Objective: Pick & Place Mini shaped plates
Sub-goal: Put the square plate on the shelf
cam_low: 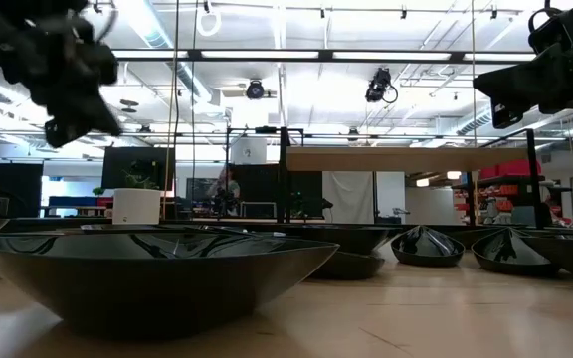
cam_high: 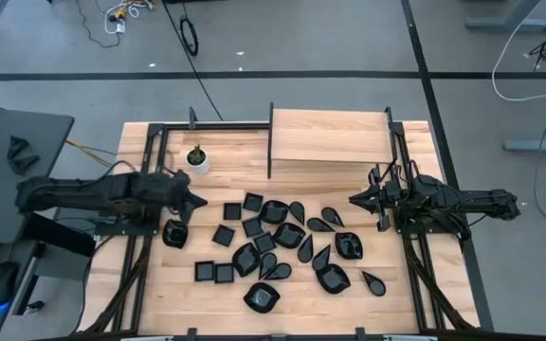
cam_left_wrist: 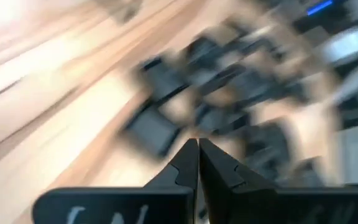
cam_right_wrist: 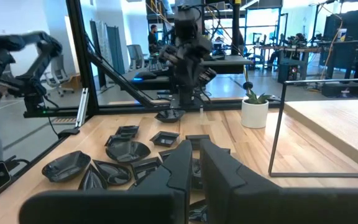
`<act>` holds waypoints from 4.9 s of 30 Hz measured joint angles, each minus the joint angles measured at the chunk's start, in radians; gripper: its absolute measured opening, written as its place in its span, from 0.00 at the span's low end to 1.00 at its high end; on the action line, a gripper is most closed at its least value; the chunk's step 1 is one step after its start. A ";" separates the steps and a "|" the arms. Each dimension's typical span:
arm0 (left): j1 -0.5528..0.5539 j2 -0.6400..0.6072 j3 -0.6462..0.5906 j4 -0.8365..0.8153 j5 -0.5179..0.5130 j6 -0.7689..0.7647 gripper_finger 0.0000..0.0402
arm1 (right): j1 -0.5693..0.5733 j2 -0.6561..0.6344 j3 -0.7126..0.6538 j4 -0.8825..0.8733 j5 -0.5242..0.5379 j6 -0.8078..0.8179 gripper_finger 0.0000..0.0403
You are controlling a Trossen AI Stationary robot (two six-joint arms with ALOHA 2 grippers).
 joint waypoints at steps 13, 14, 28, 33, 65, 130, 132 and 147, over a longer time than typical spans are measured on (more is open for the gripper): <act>0.085 0.499 0.063 0.180 -0.033 -0.484 0.32 | 0.000 0.000 0.000 0.000 0.000 0.000 0.10; 0.092 0.531 0.063 0.220 -0.022 -0.495 0.34 | 0.000 0.000 0.000 0.000 0.000 0.000 0.10; 0.048 0.763 0.062 0.356 0.078 -0.808 0.27 | 0.000 0.000 0.000 0.000 0.000 0.000 0.10; 0.021 0.787 0.062 0.359 0.040 -0.831 0.22 | 0.000 0.000 0.000 0.000 0.000 0.000 0.10; 0.019 0.799 0.673 -0.030 0.116 -0.347 0.01 | -0.002 0.000 0.000 0.111 0.029 -0.201 0.10; 0.134 1.133 1.118 -0.108 0.351 0.143 0.03 | -0.020 1.469 1.344 -0.729 0.131 0.269 0.16; 0.134 1.133 1.118 -0.108 0.349 0.142 0.03 | -0.019 1.469 1.344 -0.729 0.131 0.270 0.12; 0.135 1.129 1.118 -0.004 0.348 0.169 0.18 | -0.019 1.474 1.344 -0.864 0.119 0.340 0.01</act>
